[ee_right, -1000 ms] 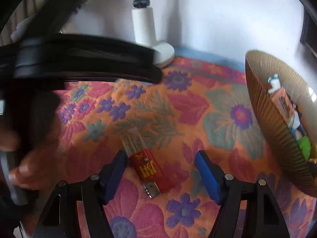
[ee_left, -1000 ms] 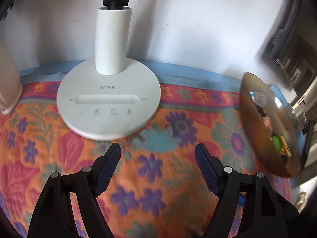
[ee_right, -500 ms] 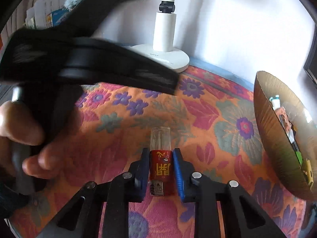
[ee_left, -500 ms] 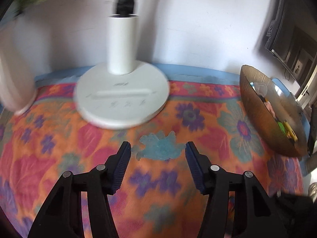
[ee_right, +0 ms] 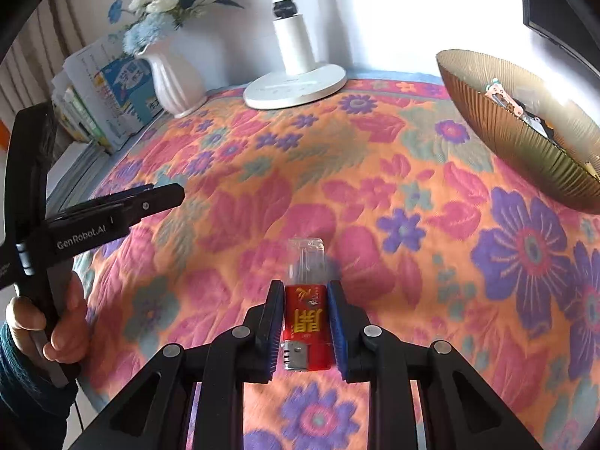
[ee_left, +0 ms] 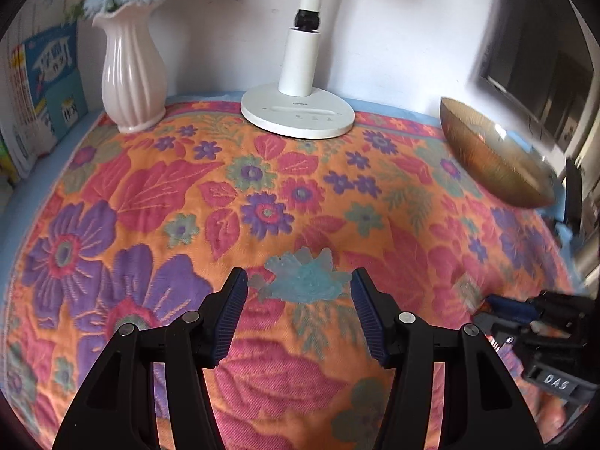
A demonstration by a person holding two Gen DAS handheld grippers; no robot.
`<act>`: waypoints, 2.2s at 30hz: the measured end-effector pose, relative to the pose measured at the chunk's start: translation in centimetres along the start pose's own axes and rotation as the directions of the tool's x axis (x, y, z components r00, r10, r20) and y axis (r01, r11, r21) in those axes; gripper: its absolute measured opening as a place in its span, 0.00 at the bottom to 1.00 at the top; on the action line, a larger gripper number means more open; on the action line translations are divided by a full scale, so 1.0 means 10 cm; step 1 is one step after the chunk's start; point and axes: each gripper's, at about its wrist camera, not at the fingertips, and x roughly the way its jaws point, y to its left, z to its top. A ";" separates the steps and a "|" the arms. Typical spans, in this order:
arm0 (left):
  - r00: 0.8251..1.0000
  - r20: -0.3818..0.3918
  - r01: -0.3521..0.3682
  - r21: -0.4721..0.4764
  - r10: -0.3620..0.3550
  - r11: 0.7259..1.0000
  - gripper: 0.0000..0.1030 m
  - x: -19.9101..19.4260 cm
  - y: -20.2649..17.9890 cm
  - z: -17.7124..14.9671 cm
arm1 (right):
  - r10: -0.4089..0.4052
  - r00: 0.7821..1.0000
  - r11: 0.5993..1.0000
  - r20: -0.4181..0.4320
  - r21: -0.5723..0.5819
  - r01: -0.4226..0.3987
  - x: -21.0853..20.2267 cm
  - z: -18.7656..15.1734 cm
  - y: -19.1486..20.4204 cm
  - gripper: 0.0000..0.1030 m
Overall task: Organize rigid objects
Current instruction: 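Grasp the red lighter with the right tool while the left tool grasps the light-blue toy, then carry the red lighter and light-blue toy over the amber bowl with both tools, then open both tools to drop the red lighter and blue toy into the bowl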
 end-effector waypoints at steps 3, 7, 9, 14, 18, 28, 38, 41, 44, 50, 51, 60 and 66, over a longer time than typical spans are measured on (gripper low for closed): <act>1.000 0.017 -0.003 0.026 0.002 1.000 0.53 0.01 -0.04 -0.01 | -0.027 1.000 1.000 -0.005 -0.008 0.027 -0.02 -0.04 0.06 0.28; 1.000 0.007 0.019 0.017 -0.019 1.000 0.53 0.05 -0.01 0.00 | -0.037 0.999 0.999 0.003 0.006 0.037 -0.04 -0.07 0.05 0.30; 1.000 0.013 0.028 0.017 -0.028 0.999 0.53 0.03 -0.01 -0.01 | -0.053 0.999 0.999 0.006 0.008 0.053 -0.03 -0.06 0.07 0.31; 0.999 0.032 0.028 0.021 -0.029 0.999 0.53 -0.01 -0.03 -0.02 | -0.150 0.988 0.987 0.020 -0.062 0.151 0.03 -0.05 0.25 0.30; 0.999 0.033 0.031 0.024 -0.031 0.999 0.53 -0.01 -0.05 -0.03 | -0.115 0.993 0.986 0.030 -0.115 0.117 0.00 -0.06 0.37 0.22; 0.997 0.068 0.037 0.046 -0.040 0.998 0.53 -0.17 -0.14 0.17 | -0.046 0.983 0.998 0.180 -0.036 0.053 -0.61 0.15 0.20 0.22; 0.962 0.227 0.117 0.167 -0.154 0.979 0.53 -0.56 -0.92 1.09 | -0.292 0.881 0.956 0.372 0.130 0.262 -1.62 0.67 -0.72 0.22; 0.951 0.232 0.163 0.186 -0.204 0.969 0.53 -0.51 -1.19 1.33 | -0.356 0.859 0.933 0.369 0.186 0.306 -1.76 0.79 -0.98 0.22; 0.944 0.225 0.199 0.203 -0.243 0.959 0.53 -0.34 -1.50 1.52 | -0.406 0.847 0.909 0.342 0.248 0.336 -1.76 0.90 -1.29 0.22; 0.946 0.133 0.259 0.230 -0.294 0.938 0.53 0.20 -2.01 1.59 | -0.440 0.872 0.862 0.214 0.372 0.343 -1.44 0.94 -1.92 0.22; 0.946 0.120 0.267 0.239 -0.302 0.933 0.53 0.27 -2.09 1.58 | -0.429 0.880 0.861 0.202 0.386 0.331 -1.39 0.93 -2.00 0.22; 0.943 0.054 0.303 0.276 -0.330 0.912 0.54 0.58 -2.50 1.49 | -0.352 0.920 0.869 0.172 0.425 0.253 -1.09 0.98 -2.33 0.22; 0.939 0.083 0.304 0.257 -0.335 0.917 0.74 0.40 -2.36 1.53 | -0.347 0.915 0.873 0.206 0.428 0.235 -1.16 0.96 -2.28 0.53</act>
